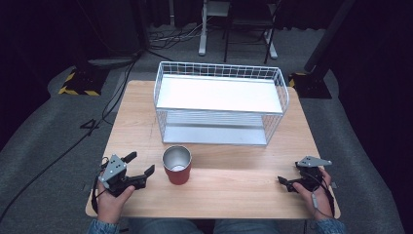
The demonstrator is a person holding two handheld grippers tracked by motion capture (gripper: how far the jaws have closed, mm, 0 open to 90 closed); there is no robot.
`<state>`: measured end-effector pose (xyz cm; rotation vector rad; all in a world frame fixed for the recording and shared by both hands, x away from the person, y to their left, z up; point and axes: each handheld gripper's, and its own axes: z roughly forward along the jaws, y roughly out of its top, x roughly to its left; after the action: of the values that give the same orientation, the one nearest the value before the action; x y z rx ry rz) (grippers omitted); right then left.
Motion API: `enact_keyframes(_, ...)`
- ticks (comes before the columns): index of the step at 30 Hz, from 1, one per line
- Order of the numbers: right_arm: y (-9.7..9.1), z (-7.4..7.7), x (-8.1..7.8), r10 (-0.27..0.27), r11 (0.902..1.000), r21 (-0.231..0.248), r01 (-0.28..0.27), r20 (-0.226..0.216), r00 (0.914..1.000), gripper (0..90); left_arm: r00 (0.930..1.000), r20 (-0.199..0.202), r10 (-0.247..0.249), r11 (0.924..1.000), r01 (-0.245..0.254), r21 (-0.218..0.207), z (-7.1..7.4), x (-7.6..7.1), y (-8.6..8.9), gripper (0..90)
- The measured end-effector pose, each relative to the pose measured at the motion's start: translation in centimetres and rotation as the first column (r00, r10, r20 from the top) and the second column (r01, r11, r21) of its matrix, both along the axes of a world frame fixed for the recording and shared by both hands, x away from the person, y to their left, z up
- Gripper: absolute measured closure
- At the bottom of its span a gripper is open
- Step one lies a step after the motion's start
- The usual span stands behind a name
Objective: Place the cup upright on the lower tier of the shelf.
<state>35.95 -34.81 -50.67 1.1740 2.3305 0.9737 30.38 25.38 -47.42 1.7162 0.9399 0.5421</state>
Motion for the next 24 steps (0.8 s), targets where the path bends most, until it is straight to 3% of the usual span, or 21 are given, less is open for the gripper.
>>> enact_keyframes(11,0.0,0.0,0.0,0.001,1.0000,0.000,-0.001,0.000,1.0000,0.0,0.9964,-0.003,-0.085,0.9955,0.085,-0.043,0.3,-0.5,-1.9,15.3)
enact_keyframes(24,0.0,0.0,0.0,0.001,1.0000,-0.001,-0.001,0.000,1.0000,0.0,0.9862,-0.008,-0.166,0.9862,0.166,-0.009,0.2,-0.8,-4.0,15.0)
